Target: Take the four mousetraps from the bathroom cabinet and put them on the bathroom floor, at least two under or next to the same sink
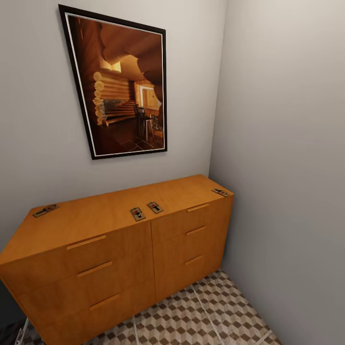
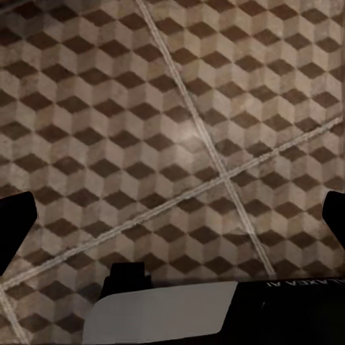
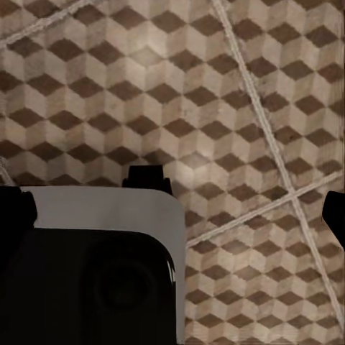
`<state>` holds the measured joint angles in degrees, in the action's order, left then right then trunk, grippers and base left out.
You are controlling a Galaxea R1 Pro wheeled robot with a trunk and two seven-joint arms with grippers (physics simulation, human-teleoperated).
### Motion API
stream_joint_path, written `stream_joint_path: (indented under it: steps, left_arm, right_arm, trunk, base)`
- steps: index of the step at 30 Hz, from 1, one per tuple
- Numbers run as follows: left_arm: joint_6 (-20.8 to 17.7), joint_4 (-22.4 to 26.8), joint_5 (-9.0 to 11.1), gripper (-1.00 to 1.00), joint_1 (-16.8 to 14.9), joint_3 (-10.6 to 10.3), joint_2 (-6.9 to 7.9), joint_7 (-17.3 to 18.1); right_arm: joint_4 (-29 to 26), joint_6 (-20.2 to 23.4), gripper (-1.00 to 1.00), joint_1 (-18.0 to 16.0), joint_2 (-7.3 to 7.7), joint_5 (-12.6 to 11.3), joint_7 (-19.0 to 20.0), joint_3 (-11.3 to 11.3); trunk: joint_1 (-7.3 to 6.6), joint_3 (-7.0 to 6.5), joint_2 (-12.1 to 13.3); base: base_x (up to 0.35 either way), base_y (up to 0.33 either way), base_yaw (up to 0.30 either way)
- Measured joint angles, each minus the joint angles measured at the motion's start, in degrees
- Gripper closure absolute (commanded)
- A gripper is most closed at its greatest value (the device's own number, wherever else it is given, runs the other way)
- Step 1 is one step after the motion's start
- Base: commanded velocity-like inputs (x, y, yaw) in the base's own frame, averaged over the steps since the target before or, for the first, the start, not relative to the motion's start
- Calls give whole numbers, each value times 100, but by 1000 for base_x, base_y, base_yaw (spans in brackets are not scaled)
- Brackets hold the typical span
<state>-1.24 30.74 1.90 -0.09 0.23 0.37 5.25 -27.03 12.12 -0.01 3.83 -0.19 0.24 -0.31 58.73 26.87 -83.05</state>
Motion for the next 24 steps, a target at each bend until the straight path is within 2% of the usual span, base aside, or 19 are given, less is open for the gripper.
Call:
stream_joint_path:
  steps: [5,9,14,19,24]
  left_arm:
    - [-226,432,-9,-100,0,0,49,3]
    - [-586,955,-16,-100,0,3,78,0]
    - [-1245,1772,-48,-100,0,-5,73,-26]
    - [-1897,2693,-199,-100,0,-19,30,-189]
    - [-2278,3584,-331,-100,0,-32,-18,-377]
  right_arm:
    - [-391,178,-100,0,18,2,-5,-6]
    - [-692,316,-100,0,37,3,-35,-26]
    - [-1086,520,-100,0,74,12,-114,-53]
    - [-1588,847,-100,0,103,31,-203,-74]
    - [-2185,1306,-100,0,142,40,-298,-95]
  trunk:
    - [0,0,0]
    - [0,0,0]
    - [0,0,0]
    - [0,0,0]
    - [0,1,0]
  base:
    - [0,0,0]
    - [0,0,0]
    - [0,0,0]
    - [0,0,0]
    - [0,0,0]
